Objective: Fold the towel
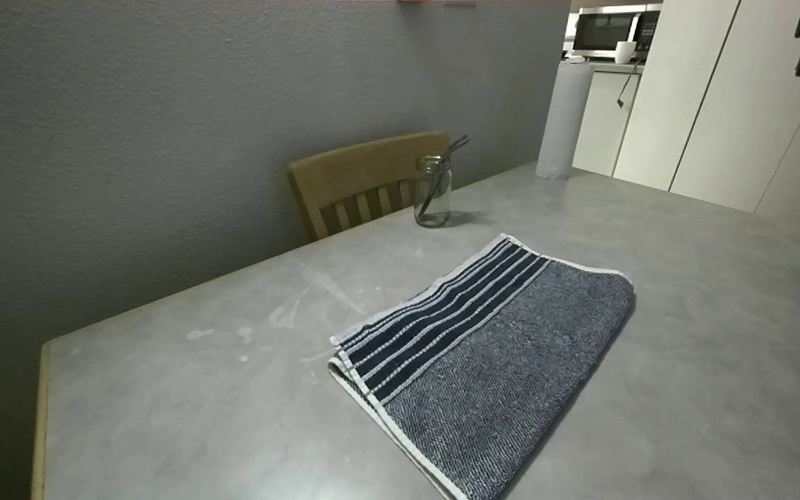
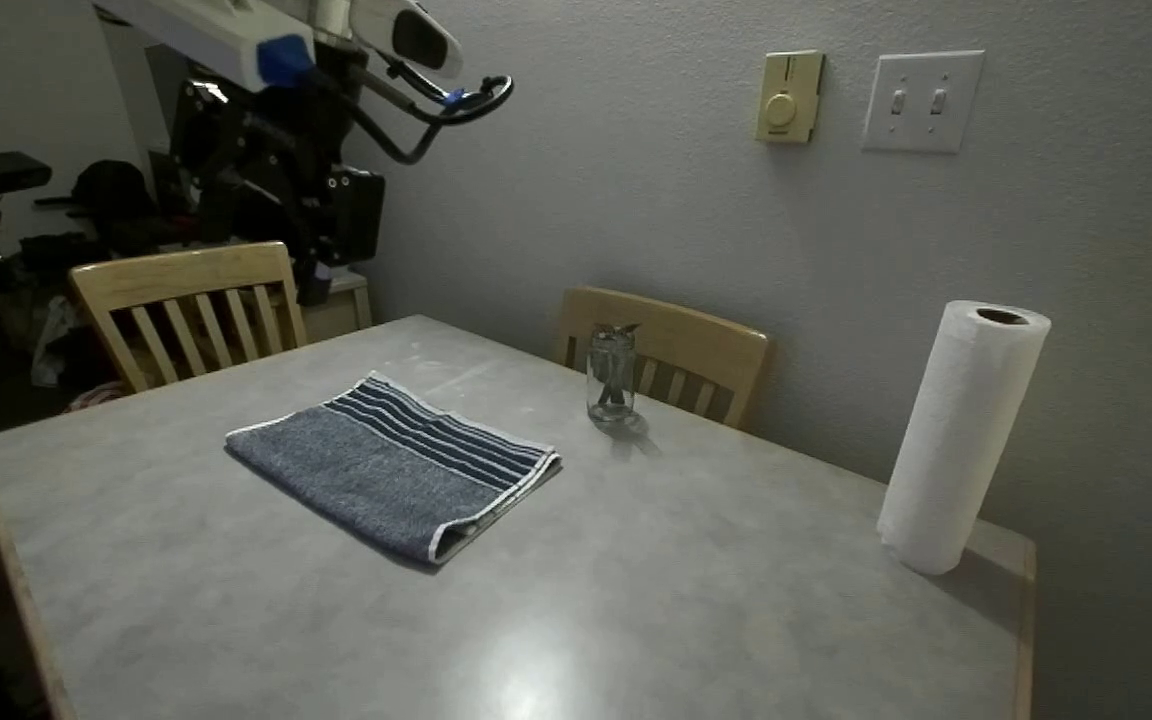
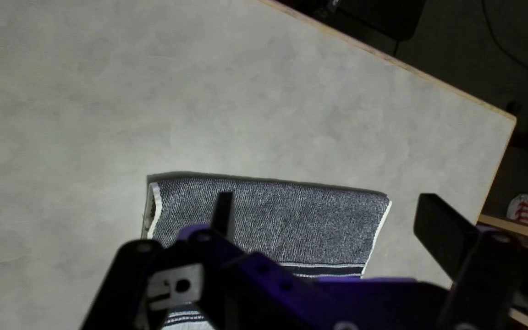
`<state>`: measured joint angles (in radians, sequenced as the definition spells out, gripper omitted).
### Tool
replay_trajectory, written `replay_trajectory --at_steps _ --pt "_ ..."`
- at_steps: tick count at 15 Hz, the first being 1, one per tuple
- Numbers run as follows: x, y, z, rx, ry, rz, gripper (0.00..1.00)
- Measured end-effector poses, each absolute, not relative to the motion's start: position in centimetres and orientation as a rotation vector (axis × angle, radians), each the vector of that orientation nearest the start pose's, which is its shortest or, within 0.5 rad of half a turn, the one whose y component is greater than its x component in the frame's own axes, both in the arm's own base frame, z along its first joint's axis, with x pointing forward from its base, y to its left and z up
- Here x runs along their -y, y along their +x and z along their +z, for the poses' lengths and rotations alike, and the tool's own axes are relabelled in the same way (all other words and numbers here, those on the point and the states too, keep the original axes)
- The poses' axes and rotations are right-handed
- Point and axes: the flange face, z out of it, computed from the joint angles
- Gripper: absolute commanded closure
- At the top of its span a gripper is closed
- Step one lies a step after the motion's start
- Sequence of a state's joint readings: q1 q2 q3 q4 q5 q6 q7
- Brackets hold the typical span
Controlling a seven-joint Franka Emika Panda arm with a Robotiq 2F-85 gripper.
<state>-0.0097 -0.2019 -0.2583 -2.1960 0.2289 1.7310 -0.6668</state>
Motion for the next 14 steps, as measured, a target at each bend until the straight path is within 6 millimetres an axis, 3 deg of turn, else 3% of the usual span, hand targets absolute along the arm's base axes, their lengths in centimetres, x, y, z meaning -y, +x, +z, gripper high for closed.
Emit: replay_trajectory --at_steps 4,7,14 --pt "10.4 44.8 45.1 0.477 -2.734 0.167 0.0" --pt "8.8 45.7 44.5 0.502 -2.737 0.204 0.0" --pt "-1.6 51.4 39.3 0.753 -2.693 0.397 0.0"
